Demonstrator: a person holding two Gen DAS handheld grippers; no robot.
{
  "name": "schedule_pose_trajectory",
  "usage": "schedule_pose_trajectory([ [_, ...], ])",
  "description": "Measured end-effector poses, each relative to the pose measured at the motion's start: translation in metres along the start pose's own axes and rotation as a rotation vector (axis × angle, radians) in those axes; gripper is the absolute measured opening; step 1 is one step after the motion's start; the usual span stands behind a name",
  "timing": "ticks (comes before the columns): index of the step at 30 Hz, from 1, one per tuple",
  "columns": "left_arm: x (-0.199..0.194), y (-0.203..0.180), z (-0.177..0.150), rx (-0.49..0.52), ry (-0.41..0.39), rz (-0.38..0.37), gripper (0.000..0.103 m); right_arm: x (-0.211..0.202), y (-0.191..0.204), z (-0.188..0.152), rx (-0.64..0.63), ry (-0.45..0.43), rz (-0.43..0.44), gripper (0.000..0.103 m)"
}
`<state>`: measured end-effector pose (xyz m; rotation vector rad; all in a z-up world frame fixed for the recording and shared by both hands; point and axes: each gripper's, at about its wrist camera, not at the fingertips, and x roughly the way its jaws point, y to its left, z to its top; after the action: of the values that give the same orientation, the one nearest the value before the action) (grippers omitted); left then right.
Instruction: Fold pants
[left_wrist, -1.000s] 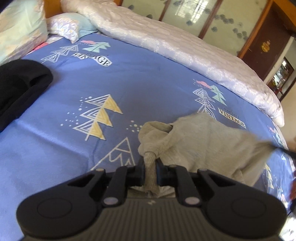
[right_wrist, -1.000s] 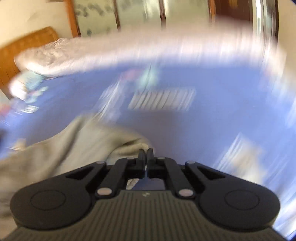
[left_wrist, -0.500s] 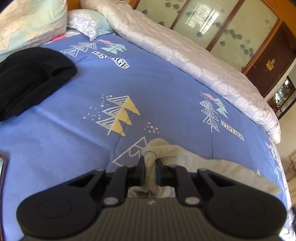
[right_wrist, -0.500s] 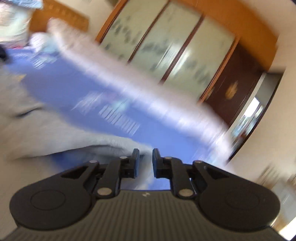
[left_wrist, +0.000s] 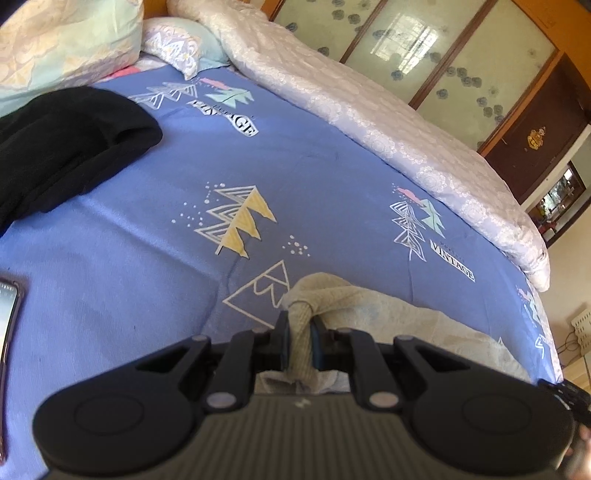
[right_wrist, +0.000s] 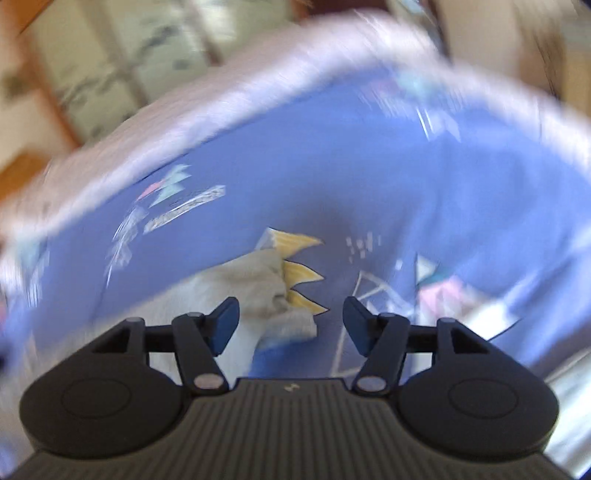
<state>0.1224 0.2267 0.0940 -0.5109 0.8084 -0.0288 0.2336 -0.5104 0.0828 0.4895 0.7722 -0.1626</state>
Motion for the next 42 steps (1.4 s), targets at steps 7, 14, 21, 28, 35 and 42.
schedule_pose_trajectory([
  [7, 0.002, -0.010, -0.005, 0.022, 0.012, 0.009, 0.011, 0.032, -0.038, -0.020, 0.503, 0.140, 0.108, 0.016],
  [14, 0.001, -0.012, -0.014, 0.017, 0.019, 0.000, 0.011, -0.074, 0.058, -0.020, -0.228, -0.256, 0.135, 0.012],
  [21, -0.002, 0.000, -0.024, -0.015, 0.039, -0.010, 0.011, -0.152, 0.074, -0.136, -0.763, -0.246, 0.083, 0.014],
  [28, -0.008, -0.002, -0.034, -0.006, 0.053, -0.014, 0.011, -0.165, 0.027, -0.192, -0.656, 0.006, 0.073, 0.024],
  [35, -0.012, -0.014, -0.042, 0.024, 0.043, -0.013, 0.011, -0.158, 0.016, -0.102, -0.364, -0.122, 0.101, 0.029],
  [42, -0.015, -0.018, -0.039, 0.020, 0.042, 0.001, 0.011, -0.044, 0.050, -0.043, -0.471, 0.127, 0.063, 0.059],
])
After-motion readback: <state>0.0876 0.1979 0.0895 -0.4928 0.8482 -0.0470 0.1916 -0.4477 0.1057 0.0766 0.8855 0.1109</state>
